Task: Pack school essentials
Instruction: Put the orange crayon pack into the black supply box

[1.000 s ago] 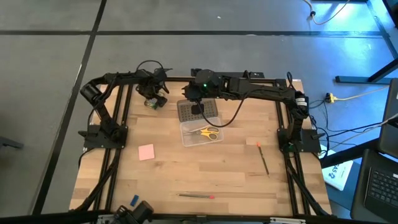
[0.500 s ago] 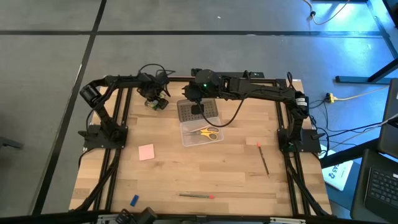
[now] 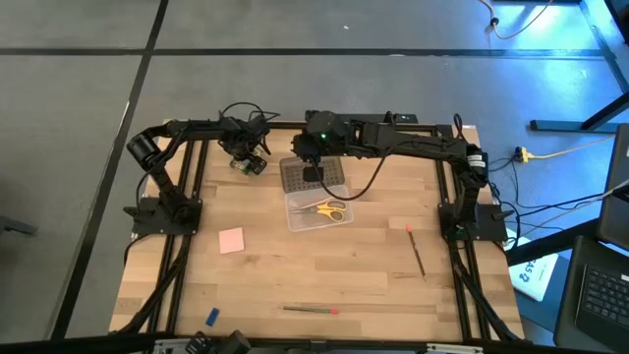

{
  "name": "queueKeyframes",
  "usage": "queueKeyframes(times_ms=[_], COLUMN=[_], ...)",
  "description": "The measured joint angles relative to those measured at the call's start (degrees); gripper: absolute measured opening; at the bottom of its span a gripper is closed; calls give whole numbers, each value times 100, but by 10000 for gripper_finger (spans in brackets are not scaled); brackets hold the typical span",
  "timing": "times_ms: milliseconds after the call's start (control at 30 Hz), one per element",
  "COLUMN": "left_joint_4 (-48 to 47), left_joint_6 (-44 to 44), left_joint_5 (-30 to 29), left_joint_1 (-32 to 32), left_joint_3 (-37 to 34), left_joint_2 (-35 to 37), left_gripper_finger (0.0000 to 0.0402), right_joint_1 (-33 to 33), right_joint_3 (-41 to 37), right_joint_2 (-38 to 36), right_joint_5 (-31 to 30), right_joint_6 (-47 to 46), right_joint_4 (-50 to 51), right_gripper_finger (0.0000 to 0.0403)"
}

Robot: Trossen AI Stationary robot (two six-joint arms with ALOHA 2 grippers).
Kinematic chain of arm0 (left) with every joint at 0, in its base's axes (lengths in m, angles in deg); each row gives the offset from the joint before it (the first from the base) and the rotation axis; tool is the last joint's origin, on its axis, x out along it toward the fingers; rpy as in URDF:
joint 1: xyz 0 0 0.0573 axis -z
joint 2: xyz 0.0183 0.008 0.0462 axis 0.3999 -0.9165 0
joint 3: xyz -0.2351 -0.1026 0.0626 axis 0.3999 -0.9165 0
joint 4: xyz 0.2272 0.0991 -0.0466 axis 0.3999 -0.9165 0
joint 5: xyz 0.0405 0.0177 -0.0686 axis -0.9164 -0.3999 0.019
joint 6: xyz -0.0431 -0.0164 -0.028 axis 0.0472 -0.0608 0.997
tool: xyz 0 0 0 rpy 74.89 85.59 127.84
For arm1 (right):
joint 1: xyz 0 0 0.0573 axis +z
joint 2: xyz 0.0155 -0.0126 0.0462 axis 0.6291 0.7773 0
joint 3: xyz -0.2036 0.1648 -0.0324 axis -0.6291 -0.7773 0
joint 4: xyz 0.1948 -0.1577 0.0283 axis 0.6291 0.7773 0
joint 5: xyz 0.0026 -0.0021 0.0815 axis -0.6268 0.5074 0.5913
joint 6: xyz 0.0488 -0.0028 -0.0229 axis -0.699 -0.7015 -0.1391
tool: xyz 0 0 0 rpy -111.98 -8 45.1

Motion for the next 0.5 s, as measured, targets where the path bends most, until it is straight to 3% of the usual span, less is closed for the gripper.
queueKeyframes(times_ms=[267,500], left_joint_4=[-206,-676], left_joint_6=[-251,-304], left_joint_5=[467,434], left_joint_1=[24,306], left_joint_3=[185,203], left_joint_2=[358,1105], left_gripper_finger=[291,289], right_joint_1=[26,162], right_joint_3=[413,426], right_joint_2=[-417,-869], right_joint_5=[4,1], right_joint_6=[-120,-128], right_joint_4=[1049,1937], right_gripper_finger=[88,88])
